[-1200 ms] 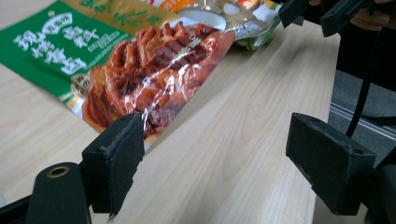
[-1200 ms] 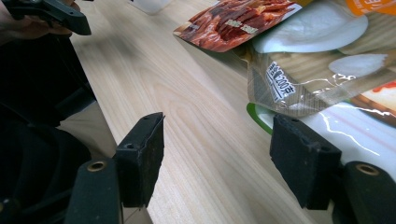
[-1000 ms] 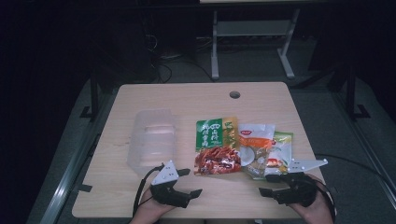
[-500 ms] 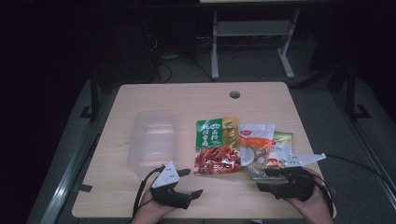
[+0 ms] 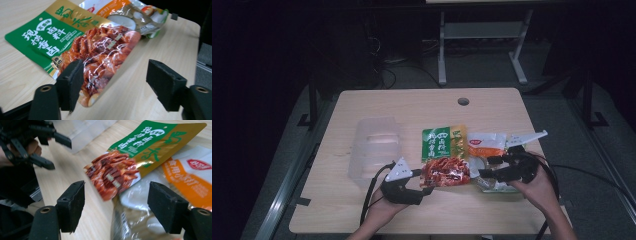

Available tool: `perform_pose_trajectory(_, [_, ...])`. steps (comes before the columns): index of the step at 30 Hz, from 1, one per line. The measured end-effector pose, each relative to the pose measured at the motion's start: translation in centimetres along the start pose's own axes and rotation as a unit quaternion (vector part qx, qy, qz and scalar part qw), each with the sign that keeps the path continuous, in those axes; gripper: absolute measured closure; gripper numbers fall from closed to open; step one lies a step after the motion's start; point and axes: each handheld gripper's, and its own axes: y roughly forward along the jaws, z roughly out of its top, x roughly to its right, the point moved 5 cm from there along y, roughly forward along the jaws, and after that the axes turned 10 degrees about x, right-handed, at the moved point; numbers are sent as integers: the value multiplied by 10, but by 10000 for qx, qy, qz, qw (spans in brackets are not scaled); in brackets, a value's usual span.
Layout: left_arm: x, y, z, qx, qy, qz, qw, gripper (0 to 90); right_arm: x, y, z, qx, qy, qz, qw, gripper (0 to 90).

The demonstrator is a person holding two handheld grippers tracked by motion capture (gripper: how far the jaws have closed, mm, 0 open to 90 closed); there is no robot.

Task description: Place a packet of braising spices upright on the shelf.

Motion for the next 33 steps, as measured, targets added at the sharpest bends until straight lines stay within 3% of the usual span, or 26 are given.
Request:
perform_pose_trajectory(4, [-6, 12, -4, -157, -45, 65, 9998, 367, 9, 13, 17, -252, 131, 24, 9996, 296])
perform_pose_trajectory(10, [-8, 17, -9, -271, -75, -6, 9996, 445, 21, 31, 36, -485, 165, -158, 9986, 304])
perform_pose_trajectory(14, [-10, 23, -16, -522, -78, -75, 9986, 543, 41, 54, 51, -661, 332, -246, 9970, 335])
perform_pose_trajectory(18, [-12, 28, -22, -722, 23, -49, 9974, 663, 54, 72, 54, -908, 506, -374, 9939, 345])
perform_pose_trajectory(22, [-15, 29, -26, -851, 0, -65, 9964, 740, 68, 84, 54, -831, 745, -415, 9929, 357])
perform_pose_trajectory(27, [-15, 33, -30, -973, -24, -19, 9952, 741, 77, 95, 51, -928, 857, -563, 9904, 375])
perform_pose_trajectory(28, [-14, 34, -32, -1008, -30, -17, 9949, 741, 82, 98, 48, -992, 1019, -589, 9881, 380])
perform_pose_trajectory(30, [-16, 34, -33, -1089, 28, -28, 9940, 741, 85, 101, 45, -1062, 1103, -618, 9863, 394])
perform_pose_trajectory(33, [-15, 35, -34, -1028, -99, -53, 9946, 740, 86, 107, 42, -1155, 1141, -644, 9846, 412])
